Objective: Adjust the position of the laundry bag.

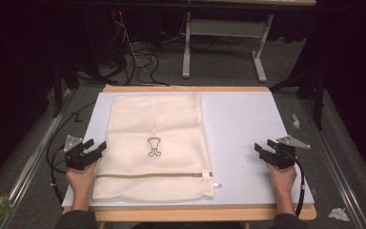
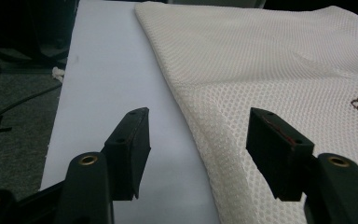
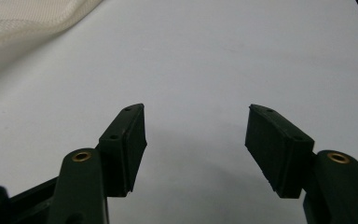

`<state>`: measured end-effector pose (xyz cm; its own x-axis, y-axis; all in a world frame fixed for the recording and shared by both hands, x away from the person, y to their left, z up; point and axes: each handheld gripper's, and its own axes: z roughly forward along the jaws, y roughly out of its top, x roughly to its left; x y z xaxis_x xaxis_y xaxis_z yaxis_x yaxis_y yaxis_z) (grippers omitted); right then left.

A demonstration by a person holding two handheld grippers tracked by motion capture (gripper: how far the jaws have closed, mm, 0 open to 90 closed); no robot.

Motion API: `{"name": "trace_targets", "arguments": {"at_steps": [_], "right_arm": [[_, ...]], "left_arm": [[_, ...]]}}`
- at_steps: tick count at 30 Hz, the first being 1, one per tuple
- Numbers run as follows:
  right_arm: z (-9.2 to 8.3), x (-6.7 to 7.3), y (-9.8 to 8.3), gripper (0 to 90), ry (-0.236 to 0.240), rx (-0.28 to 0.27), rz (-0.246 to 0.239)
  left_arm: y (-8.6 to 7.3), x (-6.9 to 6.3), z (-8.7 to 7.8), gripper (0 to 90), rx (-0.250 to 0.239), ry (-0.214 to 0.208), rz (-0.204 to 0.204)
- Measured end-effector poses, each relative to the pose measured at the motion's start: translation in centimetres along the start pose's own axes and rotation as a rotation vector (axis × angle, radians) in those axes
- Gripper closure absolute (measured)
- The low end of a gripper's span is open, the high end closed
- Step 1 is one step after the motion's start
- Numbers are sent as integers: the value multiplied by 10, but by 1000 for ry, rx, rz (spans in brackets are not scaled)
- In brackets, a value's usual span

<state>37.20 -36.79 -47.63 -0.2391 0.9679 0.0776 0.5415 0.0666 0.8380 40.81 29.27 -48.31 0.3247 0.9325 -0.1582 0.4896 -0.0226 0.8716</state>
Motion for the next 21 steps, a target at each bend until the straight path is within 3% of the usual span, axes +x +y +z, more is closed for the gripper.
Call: {"name": "trace_targets", "arguments": {"at_steps": [7, 13, 17, 21], "right_arm": [[0, 2, 0, 395, -15, 11, -7], [2, 2, 2, 396, 1, 46, -20], [0, 1, 2, 397, 3, 28, -10], [-1, 1, 3, 444, 8, 12, -8]], "left_arm": [[0, -1, 1, 402, 12, 1, 10], [1, 0, 2, 411, 26, -15, 10], [3, -3, 7, 414, 75, -23, 38], [3, -1, 6, 416, 69, -30, 25]]}}
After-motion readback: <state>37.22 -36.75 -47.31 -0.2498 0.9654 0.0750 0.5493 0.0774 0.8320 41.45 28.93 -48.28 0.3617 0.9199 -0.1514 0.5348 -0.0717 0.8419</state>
